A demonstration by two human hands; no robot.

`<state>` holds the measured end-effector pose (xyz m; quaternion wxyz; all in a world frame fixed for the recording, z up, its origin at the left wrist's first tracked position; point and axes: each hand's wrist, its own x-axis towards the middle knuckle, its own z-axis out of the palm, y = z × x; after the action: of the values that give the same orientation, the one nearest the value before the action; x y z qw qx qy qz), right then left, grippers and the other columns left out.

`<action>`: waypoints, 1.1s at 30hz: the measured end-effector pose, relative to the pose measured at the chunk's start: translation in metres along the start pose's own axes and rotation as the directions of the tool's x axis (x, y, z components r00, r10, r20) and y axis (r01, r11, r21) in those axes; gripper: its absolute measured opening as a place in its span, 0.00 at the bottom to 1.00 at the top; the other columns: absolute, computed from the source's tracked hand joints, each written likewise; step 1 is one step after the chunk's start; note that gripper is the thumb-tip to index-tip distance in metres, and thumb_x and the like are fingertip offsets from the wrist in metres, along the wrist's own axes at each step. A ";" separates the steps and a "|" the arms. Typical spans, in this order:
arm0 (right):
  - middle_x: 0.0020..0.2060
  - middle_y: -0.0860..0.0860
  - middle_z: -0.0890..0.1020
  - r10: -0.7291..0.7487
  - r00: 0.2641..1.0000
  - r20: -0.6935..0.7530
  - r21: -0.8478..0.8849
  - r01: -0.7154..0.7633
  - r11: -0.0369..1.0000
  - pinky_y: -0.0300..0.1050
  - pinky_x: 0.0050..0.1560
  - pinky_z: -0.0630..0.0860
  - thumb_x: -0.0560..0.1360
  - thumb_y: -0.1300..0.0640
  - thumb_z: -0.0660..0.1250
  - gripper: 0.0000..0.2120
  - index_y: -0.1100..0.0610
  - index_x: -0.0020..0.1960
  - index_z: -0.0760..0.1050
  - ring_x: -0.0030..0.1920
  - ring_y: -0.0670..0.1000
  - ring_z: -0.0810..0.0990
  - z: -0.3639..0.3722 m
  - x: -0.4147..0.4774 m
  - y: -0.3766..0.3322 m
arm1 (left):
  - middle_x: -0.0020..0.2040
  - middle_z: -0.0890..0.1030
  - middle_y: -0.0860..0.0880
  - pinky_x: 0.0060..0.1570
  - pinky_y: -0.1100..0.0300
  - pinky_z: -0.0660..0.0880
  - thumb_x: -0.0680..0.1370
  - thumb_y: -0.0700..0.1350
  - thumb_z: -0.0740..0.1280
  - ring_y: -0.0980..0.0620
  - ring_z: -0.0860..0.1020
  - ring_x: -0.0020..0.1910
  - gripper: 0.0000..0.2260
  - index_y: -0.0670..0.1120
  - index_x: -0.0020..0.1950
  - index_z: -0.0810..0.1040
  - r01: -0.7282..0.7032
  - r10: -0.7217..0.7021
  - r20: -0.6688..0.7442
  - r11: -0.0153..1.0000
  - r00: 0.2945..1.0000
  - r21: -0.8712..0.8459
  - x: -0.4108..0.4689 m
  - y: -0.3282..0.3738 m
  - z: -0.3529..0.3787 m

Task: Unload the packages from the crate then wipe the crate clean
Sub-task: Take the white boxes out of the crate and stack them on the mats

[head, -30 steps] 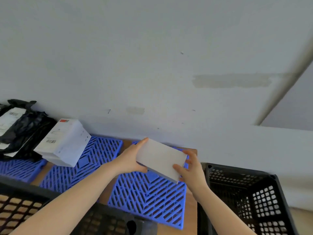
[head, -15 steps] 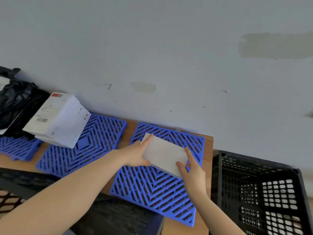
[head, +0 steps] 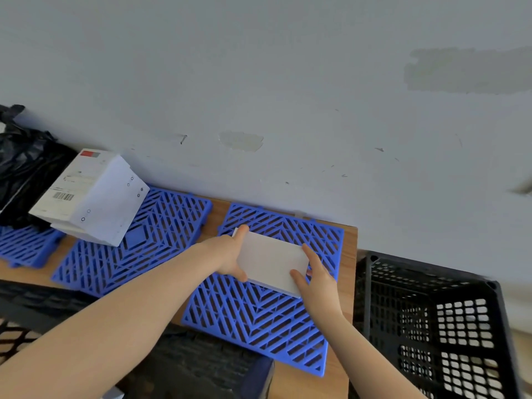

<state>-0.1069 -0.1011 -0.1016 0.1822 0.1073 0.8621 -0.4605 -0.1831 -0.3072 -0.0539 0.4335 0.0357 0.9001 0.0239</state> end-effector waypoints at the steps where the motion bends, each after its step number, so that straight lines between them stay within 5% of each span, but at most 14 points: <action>1: 0.70 0.50 0.69 -0.006 1.000 0.022 -0.009 0.006 1.000 0.52 0.58 0.77 0.79 0.50 0.63 0.29 0.42 0.76 0.53 0.65 0.51 0.72 -0.002 -0.001 -0.001 | 0.44 0.78 0.44 0.43 0.50 0.79 0.70 0.57 0.76 0.45 0.80 0.39 0.52 0.56 0.77 0.37 0.003 -0.004 0.008 0.999 1.000 0.034 -0.002 0.002 -0.001; 4: 0.72 0.50 0.65 -0.017 1.000 0.025 -0.005 0.017 1.000 0.46 0.53 0.77 0.79 0.49 0.63 0.32 0.42 0.77 0.50 0.62 0.51 0.73 -0.015 -0.006 -0.002 | 0.53 0.77 0.44 0.44 0.51 0.77 0.71 0.58 0.74 0.46 0.79 0.45 0.50 0.53 0.78 0.41 0.013 -0.011 -0.010 0.990 1.000 0.144 -0.014 0.008 -0.012; 7: 0.73 0.51 0.63 -0.021 0.999 -0.048 -0.010 0.021 1.000 0.39 0.47 0.73 0.80 0.48 0.62 0.29 0.45 0.77 0.53 0.49 0.46 0.71 -0.033 -0.016 -0.006 | 0.62 0.75 0.45 0.46 0.53 0.75 0.74 0.57 0.71 0.46 0.78 0.52 0.37 0.52 0.77 0.55 -0.003 0.016 -0.128 0.994 0.992 0.105 -0.031 -0.002 -0.026; 12: 0.70 0.50 0.67 -0.092 0.990 -0.109 -0.017 0.091 0.996 0.46 0.59 0.74 0.80 0.48 0.61 0.22 0.49 0.72 0.65 0.62 0.49 0.73 -0.059 -0.041 -0.033 | 0.58 0.80 0.49 0.54 0.53 0.76 0.78 0.51 0.68 0.52 0.78 0.54 0.16 0.49 0.64 0.75 -0.137 0.058 -0.466 0.981 0.883 -0.137 -0.081 -0.022 -0.040; 15: 0.65 0.50 0.72 -0.190 0.971 -0.145 -0.010 0.191 0.982 0.41 0.55 0.73 0.80 0.50 0.61 0.17 0.51 0.67 0.71 0.58 0.46 0.74 -0.071 -0.061 -0.064 | 0.49 0.81 0.53 0.52 0.54 0.77 0.77 0.46 0.70 0.53 0.80 0.50 0.09 0.48 0.56 0.79 -0.274 0.037 -0.687 0.931 0.726 -0.239 -0.128 -0.033 -0.038; 18: 0.59 0.50 0.76 -0.314 0.933 -0.173 0.019 0.322 0.946 0.36 0.43 0.70 0.81 0.53 0.60 0.12 0.52 0.62 0.75 0.49 0.44 0.75 -0.079 -0.090 -0.109 | 0.46 0.80 0.54 0.48 0.57 0.76 0.77 0.42 0.69 0.55 0.79 0.46 0.07 0.48 0.54 0.79 -0.351 -0.020 -0.876 0.912 0.482 -0.214 -0.185 -0.050 -0.025; 21: 0.54 0.49 0.79 -0.456 0.874 -0.167 0.059 0.470 0.881 0.35 0.38 0.68 0.80 0.55 0.60 0.10 0.52 0.57 0.78 0.46 0.43 0.76 -0.077 -0.129 -0.157 | 0.47 0.78 0.53 0.44 0.60 0.75 0.78 0.41 0.67 0.56 0.77 0.44 0.07 0.48 0.55 0.78 -0.364 -0.099 -0.958 0.910 0.270 -0.196 -0.248 -0.072 0.000; 23: 0.51 0.48 0.81 -0.544 0.828 -0.138 0.072 0.556 0.828 0.29 0.38 0.68 0.80 0.56 0.61 0.09 0.52 0.54 0.79 0.46 0.44 0.76 -0.067 -0.156 -0.186 | 0.46 0.78 0.53 0.44 0.60 0.74 0.77 0.40 0.67 0.56 0.78 0.43 0.07 0.47 0.55 0.78 -0.362 -0.164 -0.967 0.904 0.196 -0.227 -0.285 -0.085 0.025; 28: 0.39 0.46 0.81 -0.673 0.740 0.010 0.097 0.669 0.737 0.33 0.44 0.73 0.78 0.59 0.63 0.07 0.54 0.51 0.80 0.44 0.47 0.80 -0.020 -0.215 -0.227 | 0.44 0.81 0.51 0.47 0.59 0.76 0.77 0.38 0.68 0.54 0.80 0.43 0.08 0.48 0.53 0.79 -0.323 -0.346 -0.906 0.852 0.244 -0.413 -0.339 -0.121 0.103; 33: 0.47 0.46 0.82 -0.673 0.711 0.205 0.071 0.675 0.734 0.34 0.51 0.72 0.79 0.57 0.62 0.09 0.53 0.56 0.79 0.48 0.44 0.78 0.037 -0.244 -0.227 | 0.45 0.81 0.52 0.44 0.68 0.71 0.77 0.40 0.69 0.58 0.78 0.42 0.08 0.49 0.54 0.78 -0.212 -0.502 -0.788 0.778 0.355 -0.591 -0.357 -0.151 0.173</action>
<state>0.0433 -0.2618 0.1512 0.0951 -0.2660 0.8187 -0.5000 0.1672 -0.4860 0.1050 -0.1613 -0.2107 0.9214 0.2839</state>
